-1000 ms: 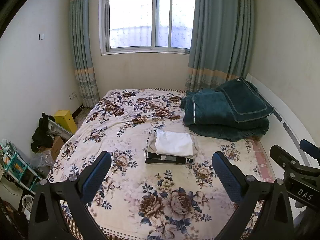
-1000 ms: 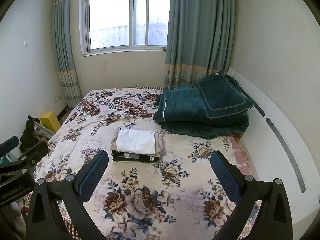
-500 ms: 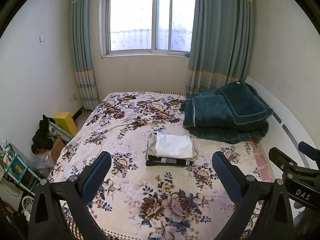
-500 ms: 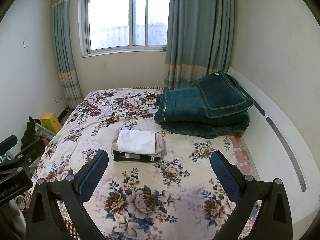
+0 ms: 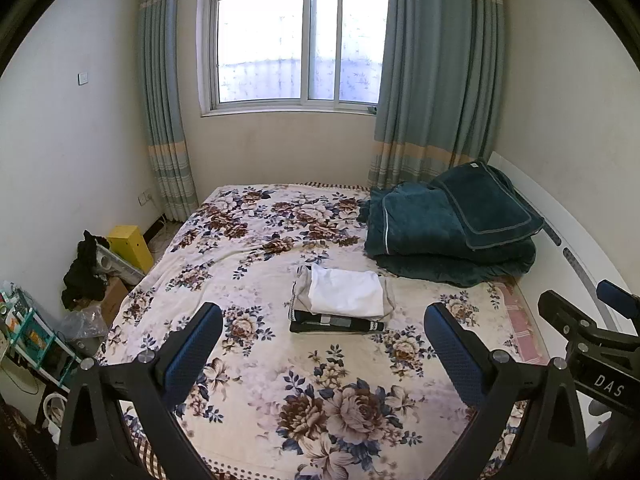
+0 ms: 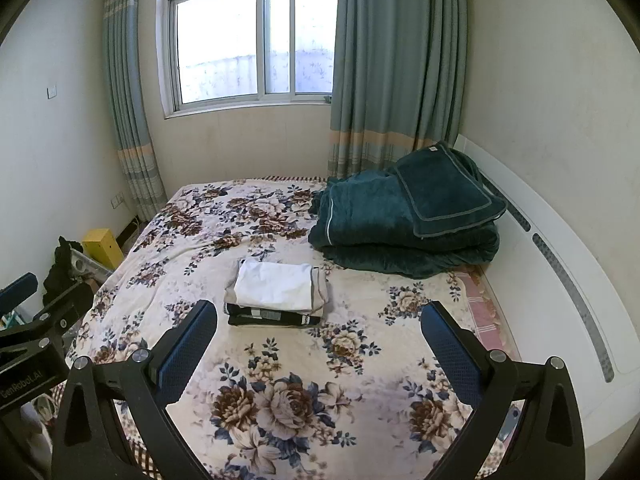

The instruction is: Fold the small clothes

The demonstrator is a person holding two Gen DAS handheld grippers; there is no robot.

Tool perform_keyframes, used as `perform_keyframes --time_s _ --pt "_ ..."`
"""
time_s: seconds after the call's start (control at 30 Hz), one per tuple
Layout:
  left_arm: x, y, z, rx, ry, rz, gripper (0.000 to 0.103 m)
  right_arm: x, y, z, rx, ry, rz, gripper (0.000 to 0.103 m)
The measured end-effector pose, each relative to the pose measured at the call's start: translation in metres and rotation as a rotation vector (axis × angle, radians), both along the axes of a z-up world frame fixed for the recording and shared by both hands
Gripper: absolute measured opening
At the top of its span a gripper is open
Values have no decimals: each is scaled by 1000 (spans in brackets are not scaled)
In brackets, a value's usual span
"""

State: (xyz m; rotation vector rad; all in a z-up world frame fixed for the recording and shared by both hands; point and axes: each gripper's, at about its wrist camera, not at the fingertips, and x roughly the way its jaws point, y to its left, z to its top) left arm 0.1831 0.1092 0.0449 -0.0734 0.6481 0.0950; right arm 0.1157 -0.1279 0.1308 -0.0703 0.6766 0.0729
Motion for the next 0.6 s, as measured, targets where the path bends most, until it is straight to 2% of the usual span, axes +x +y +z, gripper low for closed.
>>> perform_keyframes --time_s 0.6 --pt "-2 2 0 -5 -3 0 103 -2 4 2 0 -3 -6 103"
